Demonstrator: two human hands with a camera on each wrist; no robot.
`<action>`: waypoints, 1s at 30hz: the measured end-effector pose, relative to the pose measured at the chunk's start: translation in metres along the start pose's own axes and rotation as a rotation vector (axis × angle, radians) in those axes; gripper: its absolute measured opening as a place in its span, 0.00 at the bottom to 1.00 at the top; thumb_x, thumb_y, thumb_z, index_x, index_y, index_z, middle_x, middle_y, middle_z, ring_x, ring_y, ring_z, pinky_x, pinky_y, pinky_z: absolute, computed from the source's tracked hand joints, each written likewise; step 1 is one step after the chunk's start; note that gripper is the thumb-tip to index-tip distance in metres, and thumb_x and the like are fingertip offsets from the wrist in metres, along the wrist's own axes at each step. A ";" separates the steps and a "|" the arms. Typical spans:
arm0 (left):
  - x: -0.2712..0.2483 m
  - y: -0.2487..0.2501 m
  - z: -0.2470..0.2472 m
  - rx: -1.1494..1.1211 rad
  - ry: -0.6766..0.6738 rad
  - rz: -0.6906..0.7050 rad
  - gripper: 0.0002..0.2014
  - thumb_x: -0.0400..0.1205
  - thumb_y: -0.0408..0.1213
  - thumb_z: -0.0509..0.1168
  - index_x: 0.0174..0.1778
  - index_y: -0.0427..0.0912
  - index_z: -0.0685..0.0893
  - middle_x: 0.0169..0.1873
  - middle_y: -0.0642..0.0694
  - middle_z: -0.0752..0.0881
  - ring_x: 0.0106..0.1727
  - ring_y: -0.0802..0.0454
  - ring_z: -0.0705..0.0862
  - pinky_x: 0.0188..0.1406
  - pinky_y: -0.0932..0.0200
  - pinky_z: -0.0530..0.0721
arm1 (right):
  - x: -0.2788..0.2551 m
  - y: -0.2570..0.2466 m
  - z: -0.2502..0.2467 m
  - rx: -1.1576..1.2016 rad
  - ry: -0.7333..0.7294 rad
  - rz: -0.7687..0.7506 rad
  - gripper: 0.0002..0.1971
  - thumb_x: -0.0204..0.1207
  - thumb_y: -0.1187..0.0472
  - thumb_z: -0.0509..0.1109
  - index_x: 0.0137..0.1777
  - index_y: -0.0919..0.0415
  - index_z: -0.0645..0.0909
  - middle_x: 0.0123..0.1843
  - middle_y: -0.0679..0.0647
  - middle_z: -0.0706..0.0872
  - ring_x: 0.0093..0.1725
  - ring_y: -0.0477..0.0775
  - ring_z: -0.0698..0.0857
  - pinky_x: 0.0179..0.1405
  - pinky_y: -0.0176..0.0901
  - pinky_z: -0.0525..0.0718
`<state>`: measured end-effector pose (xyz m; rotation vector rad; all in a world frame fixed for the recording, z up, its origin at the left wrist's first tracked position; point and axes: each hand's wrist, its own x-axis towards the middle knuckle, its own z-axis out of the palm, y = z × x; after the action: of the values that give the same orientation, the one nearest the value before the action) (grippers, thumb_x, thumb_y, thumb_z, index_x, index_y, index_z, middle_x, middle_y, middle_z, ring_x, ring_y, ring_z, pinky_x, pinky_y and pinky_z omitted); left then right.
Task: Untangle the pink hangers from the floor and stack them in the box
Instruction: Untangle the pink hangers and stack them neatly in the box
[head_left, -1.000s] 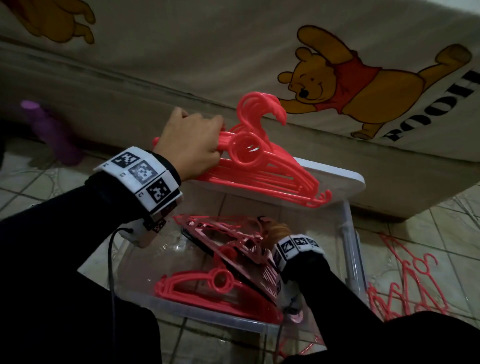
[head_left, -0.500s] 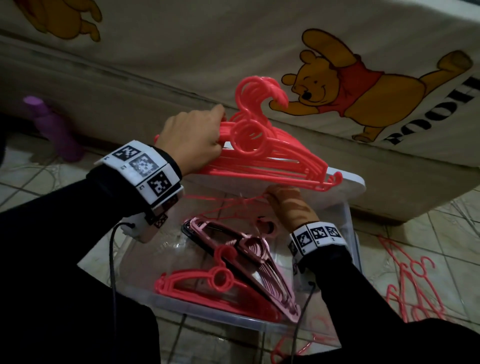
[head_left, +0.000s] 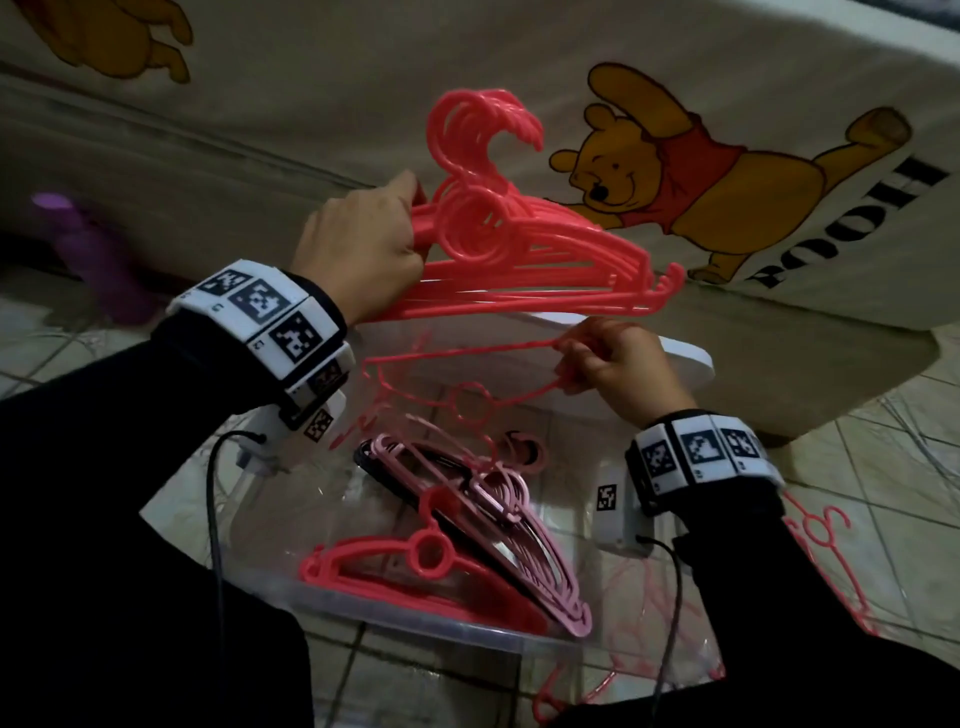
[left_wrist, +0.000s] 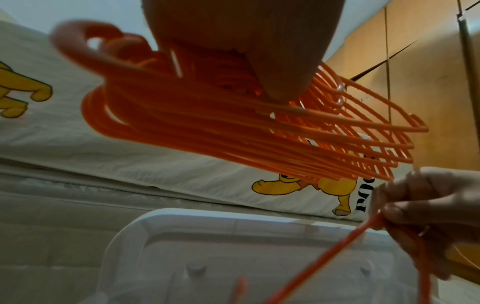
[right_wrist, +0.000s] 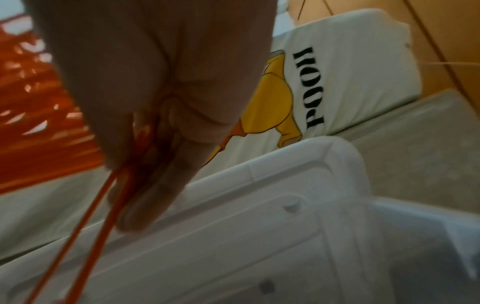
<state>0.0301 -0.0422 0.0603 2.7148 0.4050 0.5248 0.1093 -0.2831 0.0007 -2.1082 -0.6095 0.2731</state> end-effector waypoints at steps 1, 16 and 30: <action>0.000 -0.001 0.000 0.002 -0.001 -0.003 0.10 0.76 0.36 0.63 0.46 0.51 0.67 0.36 0.43 0.76 0.43 0.31 0.81 0.38 0.50 0.68 | -0.002 0.000 -0.004 -0.027 -0.027 0.001 0.05 0.80 0.70 0.64 0.46 0.66 0.82 0.33 0.60 0.87 0.31 0.59 0.88 0.36 0.49 0.90; -0.003 -0.004 0.007 0.059 -0.113 0.011 0.08 0.77 0.40 0.62 0.46 0.52 0.68 0.43 0.35 0.83 0.46 0.30 0.81 0.40 0.50 0.69 | -0.036 0.028 -0.007 -0.228 -0.244 0.216 0.08 0.70 0.65 0.78 0.45 0.66 0.83 0.39 0.61 0.89 0.38 0.58 0.90 0.44 0.51 0.89; -0.004 -0.001 0.015 0.096 -0.144 0.022 0.10 0.77 0.38 0.61 0.53 0.47 0.72 0.48 0.33 0.84 0.49 0.29 0.81 0.41 0.49 0.68 | -0.047 0.069 0.022 -0.941 -0.438 0.243 0.15 0.77 0.73 0.59 0.62 0.64 0.75 0.64 0.63 0.76 0.63 0.64 0.80 0.59 0.52 0.78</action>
<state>0.0324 -0.0470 0.0458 2.8302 0.3709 0.3202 0.0816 -0.3245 -0.0699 -3.0732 -0.8381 0.7007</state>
